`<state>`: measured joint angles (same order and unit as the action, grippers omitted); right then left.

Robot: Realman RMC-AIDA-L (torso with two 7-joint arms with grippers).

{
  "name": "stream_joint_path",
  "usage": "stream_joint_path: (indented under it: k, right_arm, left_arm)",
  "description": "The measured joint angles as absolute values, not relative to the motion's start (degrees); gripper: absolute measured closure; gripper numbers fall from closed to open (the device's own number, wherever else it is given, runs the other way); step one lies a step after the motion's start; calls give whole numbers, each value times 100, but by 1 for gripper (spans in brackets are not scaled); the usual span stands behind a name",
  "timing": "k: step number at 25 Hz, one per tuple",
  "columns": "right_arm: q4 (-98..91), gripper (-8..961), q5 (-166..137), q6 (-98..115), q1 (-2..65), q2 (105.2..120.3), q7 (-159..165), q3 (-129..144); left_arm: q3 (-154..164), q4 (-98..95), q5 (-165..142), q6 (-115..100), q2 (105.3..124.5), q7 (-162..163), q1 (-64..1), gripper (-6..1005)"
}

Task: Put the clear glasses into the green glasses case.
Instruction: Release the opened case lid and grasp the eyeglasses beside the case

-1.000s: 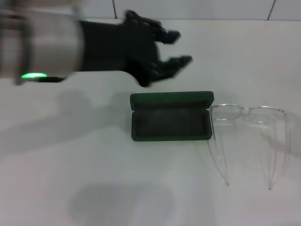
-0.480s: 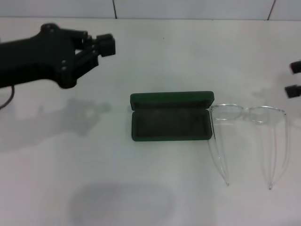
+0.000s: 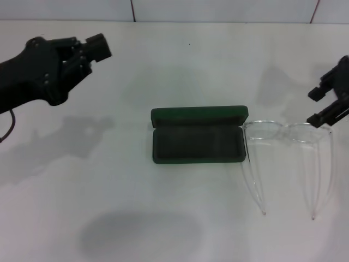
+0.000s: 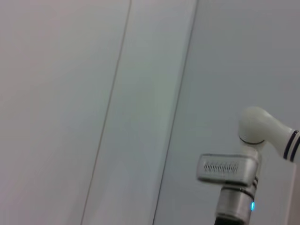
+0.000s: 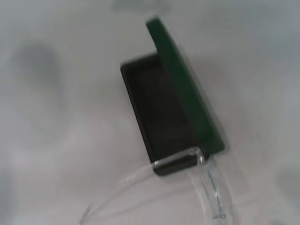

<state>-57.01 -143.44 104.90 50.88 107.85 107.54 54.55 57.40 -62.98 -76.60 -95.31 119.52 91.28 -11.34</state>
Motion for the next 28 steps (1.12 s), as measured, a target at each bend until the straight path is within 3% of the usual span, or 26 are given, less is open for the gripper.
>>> stream_joint_path:
  k: [11,18,28]
  right_arm:
    - [-5407,294,-15255,9606,5386,11457,11043,6635]
    - [-5371,296,-15269,9350,5389,11523,11066,6740]
    - [-5030,397,-15284,9054,5380,11531,11039,6834]
  left_arm:
    - [5706,-5942,-7650,-9552,11939,9028,-1212,956]
    - [5704,-5896,-7673,-9583,11935,9024,-1233,956]
    - [5704,-5590,-7647,-9588,11926,8890,-1333,956]
